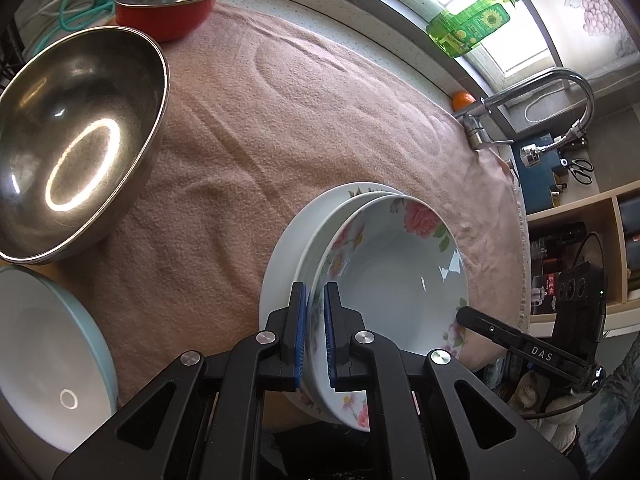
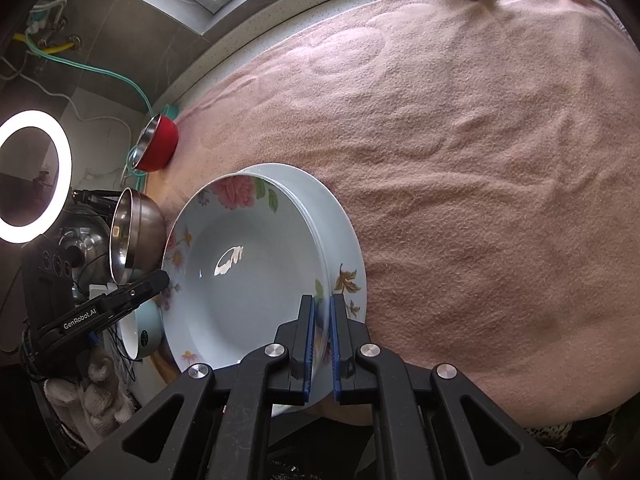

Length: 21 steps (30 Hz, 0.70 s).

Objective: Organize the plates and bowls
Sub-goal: 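Lower the pink-flowered plate onto the white plate stack with the left gripper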

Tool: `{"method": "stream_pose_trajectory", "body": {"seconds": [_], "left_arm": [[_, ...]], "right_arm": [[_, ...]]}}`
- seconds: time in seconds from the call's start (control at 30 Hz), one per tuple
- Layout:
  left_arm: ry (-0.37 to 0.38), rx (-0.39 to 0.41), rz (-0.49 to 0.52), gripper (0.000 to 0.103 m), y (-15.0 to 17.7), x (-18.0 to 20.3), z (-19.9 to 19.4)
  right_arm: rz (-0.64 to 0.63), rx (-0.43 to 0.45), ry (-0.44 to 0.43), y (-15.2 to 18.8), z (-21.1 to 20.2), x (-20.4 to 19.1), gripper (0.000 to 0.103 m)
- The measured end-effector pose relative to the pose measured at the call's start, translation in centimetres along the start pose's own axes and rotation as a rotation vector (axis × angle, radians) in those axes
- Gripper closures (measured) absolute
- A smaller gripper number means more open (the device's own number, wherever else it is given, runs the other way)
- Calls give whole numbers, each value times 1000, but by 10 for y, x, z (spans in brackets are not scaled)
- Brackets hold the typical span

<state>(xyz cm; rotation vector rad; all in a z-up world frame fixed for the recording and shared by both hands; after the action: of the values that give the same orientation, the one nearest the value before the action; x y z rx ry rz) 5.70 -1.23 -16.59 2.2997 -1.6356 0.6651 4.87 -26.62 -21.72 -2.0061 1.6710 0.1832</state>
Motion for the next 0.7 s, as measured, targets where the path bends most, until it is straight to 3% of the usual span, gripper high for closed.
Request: {"method": "stream_pose_trajectory", "body": {"seconds": [0.17, 0.7], "left_arm": [[-3, 5, 1, 96, -1, 0, 1], [-34, 19, 61, 96, 2, 4, -1]], "right_arm": [[-47, -4, 42, -1, 1, -7, 94], [-44, -29, 37, -3, 4, -6, 93]]}}
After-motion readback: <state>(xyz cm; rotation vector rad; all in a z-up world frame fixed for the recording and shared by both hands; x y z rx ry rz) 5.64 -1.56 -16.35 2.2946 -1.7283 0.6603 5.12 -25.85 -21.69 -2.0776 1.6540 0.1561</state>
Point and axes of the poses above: each gripper's, at about its wrist camera, not at the fingertips, and z roughly the way its jaws point, x to its right, y to its underside, the point moved 2 cm from there along z, roughly the way its jaws point, and after that the axes turned 15 degrees about -z, right-handed, at the moved point
